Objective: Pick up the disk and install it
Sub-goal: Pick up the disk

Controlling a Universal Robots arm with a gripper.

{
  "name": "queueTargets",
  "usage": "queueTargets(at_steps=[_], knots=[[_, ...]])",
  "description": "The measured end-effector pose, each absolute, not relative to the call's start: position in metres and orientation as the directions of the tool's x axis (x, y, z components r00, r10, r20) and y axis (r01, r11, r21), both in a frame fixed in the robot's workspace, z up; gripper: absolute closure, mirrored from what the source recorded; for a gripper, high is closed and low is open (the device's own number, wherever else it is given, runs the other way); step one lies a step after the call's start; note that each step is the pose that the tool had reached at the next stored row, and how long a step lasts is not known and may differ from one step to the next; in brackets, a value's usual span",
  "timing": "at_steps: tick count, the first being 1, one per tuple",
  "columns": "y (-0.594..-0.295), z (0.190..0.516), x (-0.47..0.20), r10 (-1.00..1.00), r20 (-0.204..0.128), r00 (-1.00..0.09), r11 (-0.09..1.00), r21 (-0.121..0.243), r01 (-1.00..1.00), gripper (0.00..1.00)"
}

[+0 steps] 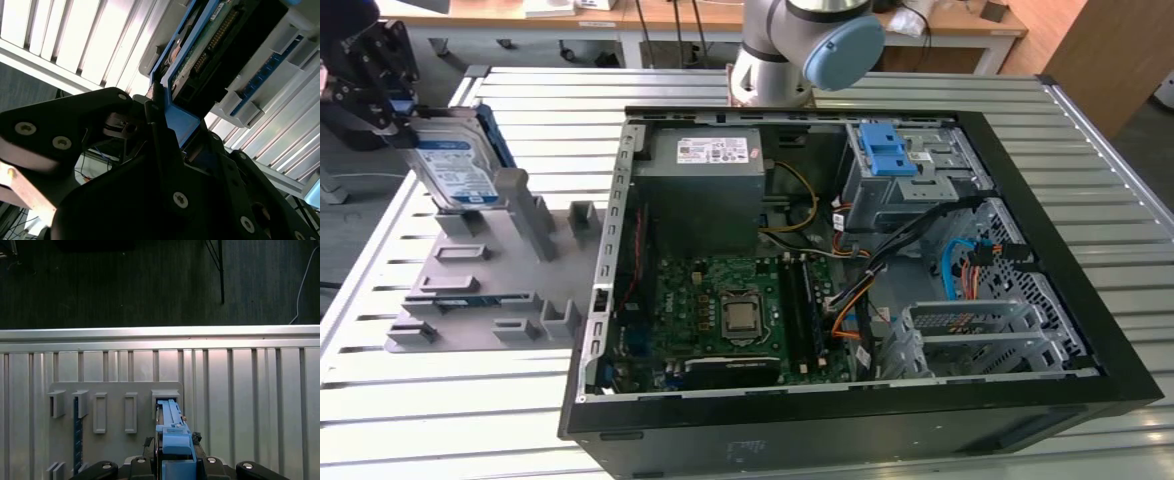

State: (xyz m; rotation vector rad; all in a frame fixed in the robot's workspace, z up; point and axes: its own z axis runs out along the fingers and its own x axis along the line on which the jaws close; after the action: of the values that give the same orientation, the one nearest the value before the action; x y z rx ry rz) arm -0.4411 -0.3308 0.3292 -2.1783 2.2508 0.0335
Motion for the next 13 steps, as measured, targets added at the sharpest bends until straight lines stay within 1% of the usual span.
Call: queueTargets(at_steps=[13], knots=[[-0.3307,0.3362,-0.4411,-0.999,-0.021,-0.033,0.033,0.009,-0.999,0.64]])
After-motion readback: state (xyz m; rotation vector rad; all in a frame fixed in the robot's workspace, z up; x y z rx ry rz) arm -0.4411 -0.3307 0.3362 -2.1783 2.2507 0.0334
